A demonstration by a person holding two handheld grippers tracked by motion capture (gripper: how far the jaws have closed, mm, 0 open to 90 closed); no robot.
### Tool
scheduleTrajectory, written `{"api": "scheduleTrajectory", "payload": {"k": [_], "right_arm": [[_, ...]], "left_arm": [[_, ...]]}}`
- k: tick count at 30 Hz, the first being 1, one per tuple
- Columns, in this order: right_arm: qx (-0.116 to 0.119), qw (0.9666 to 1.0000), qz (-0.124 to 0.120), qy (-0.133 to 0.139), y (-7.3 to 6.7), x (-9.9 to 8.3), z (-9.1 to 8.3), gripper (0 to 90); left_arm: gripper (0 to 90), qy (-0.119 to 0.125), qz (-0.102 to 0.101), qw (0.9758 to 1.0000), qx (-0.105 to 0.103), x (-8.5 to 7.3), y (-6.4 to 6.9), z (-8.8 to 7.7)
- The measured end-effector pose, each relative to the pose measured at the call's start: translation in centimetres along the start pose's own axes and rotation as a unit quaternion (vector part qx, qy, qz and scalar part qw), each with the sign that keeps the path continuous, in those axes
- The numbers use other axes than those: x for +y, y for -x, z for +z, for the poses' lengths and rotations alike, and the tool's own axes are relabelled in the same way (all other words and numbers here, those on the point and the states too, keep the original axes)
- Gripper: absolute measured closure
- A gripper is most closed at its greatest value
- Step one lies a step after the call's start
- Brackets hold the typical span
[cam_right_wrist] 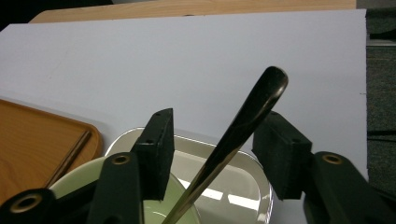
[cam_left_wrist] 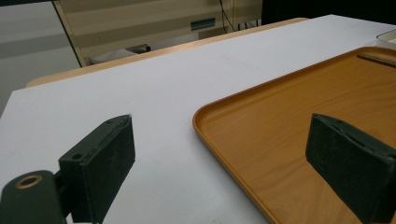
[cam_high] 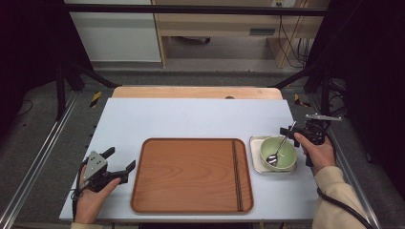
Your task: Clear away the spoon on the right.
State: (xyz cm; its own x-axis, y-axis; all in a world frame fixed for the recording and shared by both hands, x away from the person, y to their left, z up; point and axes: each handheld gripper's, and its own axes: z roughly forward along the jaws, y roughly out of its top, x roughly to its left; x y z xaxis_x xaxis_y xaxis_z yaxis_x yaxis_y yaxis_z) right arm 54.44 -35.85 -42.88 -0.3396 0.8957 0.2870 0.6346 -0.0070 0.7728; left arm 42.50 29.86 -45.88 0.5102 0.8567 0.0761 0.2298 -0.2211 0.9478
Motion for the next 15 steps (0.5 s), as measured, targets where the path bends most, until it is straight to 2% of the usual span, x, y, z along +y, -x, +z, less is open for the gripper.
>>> {"api": "scheduleTrajectory", "payload": {"k": [5, 7, 8, 9, 12, 15], "right_arm": [[0.014, 0.9999, 0.0, 0.007, 0.3, -0.2, -0.5, 60.8], [0.017, 0.9998, 0.004, 0.011, 0.3, -0.2, -0.9, 68.3], [0.017, 0.9998, 0.004, 0.011, 0.3, -0.2, -0.9, 68.3], [0.018, 0.9997, -0.005, 0.015, 0.3, -0.1, -0.9, 71.2], [0.029, 0.9992, -0.007, 0.027, 0.0, 0.0, -1.3, 79.9], [0.036, 0.9987, -0.013, 0.033, -0.4, 0.2, -1.6, 82.1]], "left_arm": [[8.3, 0.0, 0.001, 1.0, 0.0, 0.0, 0.1, -0.1], [8.4, 0.0, 0.002, 1.0, 0.0, 0.0, 0.1, -0.1], [8.4, -0.001, 0.003, 1.0, 0.0, 0.1, 0.1, -0.1], [8.5, -0.001, 0.003, 1.0, -0.001, 0.1, 0.1, -0.1], [8.6, -0.002, 0.005, 1.0, -0.003, 0.1, 0.2, 0.0], [8.8, -0.001, 0.006, 1.0, -0.004, 0.1, 0.2, 0.0]]}}
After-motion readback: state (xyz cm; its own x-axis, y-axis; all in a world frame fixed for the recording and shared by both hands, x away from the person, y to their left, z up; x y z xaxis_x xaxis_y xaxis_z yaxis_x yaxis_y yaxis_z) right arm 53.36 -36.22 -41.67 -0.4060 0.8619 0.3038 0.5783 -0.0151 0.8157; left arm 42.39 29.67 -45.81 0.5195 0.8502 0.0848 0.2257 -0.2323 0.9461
